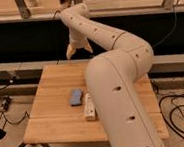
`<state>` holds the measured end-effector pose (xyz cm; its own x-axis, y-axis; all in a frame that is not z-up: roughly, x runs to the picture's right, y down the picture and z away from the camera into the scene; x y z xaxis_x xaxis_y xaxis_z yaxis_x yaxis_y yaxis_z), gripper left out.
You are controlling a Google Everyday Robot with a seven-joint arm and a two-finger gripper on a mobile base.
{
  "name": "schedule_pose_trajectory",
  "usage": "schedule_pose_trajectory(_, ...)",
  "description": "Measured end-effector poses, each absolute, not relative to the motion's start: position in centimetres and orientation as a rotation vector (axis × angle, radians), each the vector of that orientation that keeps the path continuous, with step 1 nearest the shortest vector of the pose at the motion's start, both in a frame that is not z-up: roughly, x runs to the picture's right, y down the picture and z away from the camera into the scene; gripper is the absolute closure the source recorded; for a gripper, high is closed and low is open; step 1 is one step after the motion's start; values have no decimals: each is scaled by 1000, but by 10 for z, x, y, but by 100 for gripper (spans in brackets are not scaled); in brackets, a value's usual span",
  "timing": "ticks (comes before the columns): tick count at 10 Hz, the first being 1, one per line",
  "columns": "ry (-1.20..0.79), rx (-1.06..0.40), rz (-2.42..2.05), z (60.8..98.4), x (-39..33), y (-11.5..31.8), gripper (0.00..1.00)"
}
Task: Move the arm in a circular motion
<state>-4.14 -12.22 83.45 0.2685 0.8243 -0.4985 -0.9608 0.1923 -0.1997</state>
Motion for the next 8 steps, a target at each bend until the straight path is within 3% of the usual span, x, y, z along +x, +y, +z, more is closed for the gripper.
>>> schedule_pose_trajectory(3,371,-513,1317,804,9,-69,20)
schedule_pose_trajectory(5,461,-437,1460,787,85,-38,20)
schedule_pose_trajectory(8,573,-273,1680,778,191,-30,20)
